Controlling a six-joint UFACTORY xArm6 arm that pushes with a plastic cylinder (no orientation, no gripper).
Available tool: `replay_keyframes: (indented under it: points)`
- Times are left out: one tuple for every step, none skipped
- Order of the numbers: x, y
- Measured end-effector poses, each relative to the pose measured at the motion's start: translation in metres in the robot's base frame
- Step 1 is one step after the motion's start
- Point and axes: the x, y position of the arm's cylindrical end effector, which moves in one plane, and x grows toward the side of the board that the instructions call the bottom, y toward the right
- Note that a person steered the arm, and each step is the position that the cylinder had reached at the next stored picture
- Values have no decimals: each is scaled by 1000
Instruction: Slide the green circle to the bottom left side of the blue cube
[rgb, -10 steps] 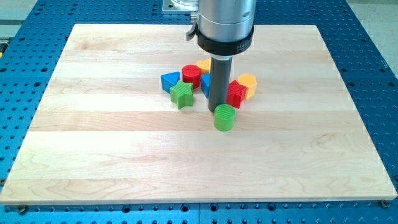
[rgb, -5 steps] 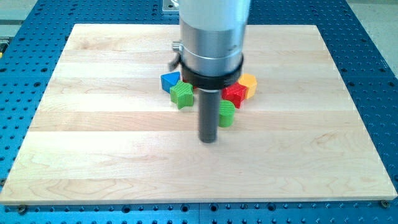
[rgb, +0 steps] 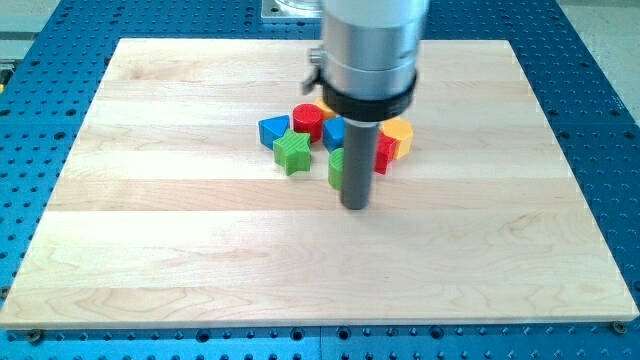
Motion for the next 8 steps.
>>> replay_keyframes:
  points:
    - [-9,17]
    - [-15,0]
    - [-15,-30]
    - [-19,-26]
    - [-21,7]
    - [-40,-3]
    - [-46,-3]
    - [-47,-13]
